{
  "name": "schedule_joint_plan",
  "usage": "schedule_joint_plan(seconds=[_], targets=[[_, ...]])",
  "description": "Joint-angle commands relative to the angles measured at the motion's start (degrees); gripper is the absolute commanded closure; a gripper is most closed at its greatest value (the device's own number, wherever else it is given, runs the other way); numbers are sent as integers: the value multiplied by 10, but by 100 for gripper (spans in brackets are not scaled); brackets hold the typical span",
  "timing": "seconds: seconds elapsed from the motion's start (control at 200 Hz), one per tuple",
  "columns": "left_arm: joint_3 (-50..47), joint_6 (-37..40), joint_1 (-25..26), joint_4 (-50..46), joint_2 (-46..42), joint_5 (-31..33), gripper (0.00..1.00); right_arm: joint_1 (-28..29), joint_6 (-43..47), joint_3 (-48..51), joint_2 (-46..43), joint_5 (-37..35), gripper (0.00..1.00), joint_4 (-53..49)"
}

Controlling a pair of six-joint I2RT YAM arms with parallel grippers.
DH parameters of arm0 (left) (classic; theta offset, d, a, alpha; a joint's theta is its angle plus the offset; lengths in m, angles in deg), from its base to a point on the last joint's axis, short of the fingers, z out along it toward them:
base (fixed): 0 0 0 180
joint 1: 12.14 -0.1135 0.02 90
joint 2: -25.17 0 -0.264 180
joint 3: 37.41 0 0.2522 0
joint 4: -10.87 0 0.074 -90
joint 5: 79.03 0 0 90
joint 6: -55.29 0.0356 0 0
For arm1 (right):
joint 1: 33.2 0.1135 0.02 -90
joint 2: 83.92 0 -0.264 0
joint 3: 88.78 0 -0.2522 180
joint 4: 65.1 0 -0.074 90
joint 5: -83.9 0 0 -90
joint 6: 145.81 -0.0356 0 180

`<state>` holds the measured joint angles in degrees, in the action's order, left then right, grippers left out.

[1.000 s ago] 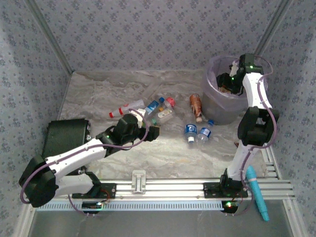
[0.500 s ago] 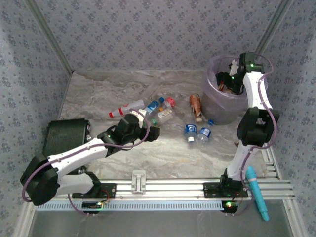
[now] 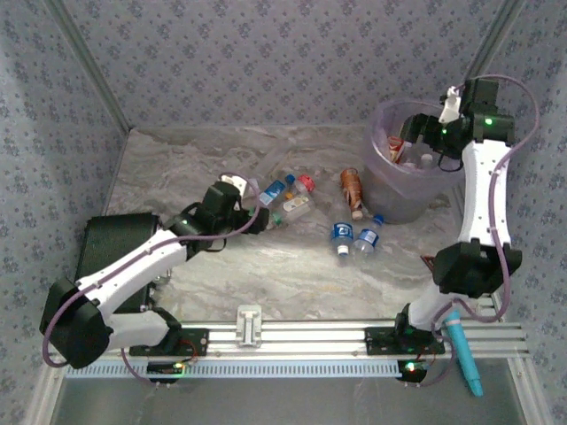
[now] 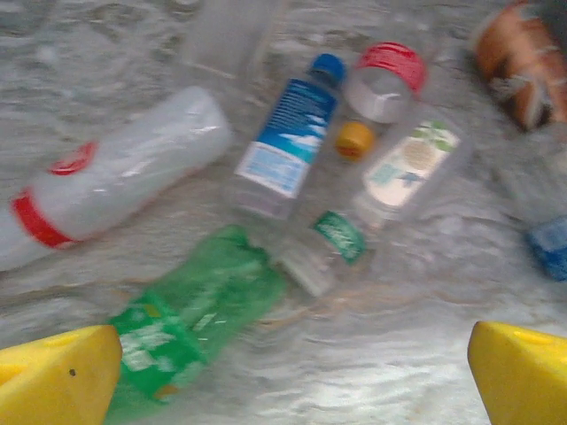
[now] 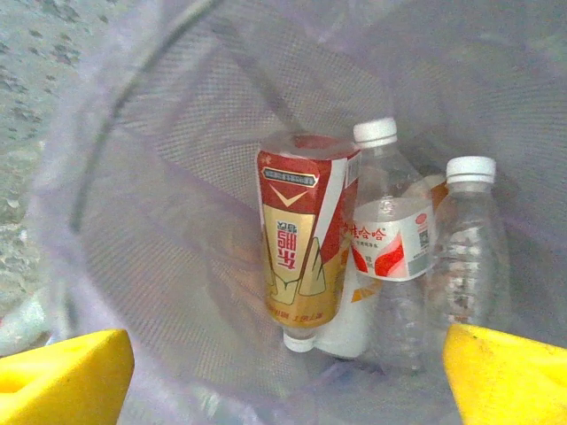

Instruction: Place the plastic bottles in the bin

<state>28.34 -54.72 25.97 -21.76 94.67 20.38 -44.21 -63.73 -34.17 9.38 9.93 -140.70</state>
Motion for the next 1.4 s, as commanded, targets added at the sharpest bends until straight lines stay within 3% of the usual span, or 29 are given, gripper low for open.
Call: schedule_joint_plan(seconds=[0.0,0.33,0.51,0.615,0.7,1.119,1.394], targets=[[27,49,-40,-49,9,-2,0,-2,-5,18,-43,-2,8,-6],[127,215,-158,-114,133,-21,0,35,-40,156,-174,123,9,72],[133,327,-215,-76,181,-102,1,87,-50,203,-211,129,10,88],[184,355,-248,-117,232,-171,2,121,-53,232,-223,127,10,92],[225,377,-266,-144,279,-191,1,136,-56,255,-239,117,10,96],[337,446,-280,-213,416,-236,0,139,-44,278,-265,80,11,56],[336,452,-276,-226,458,-225,9,138,-46,278,-278,76,11,50]])
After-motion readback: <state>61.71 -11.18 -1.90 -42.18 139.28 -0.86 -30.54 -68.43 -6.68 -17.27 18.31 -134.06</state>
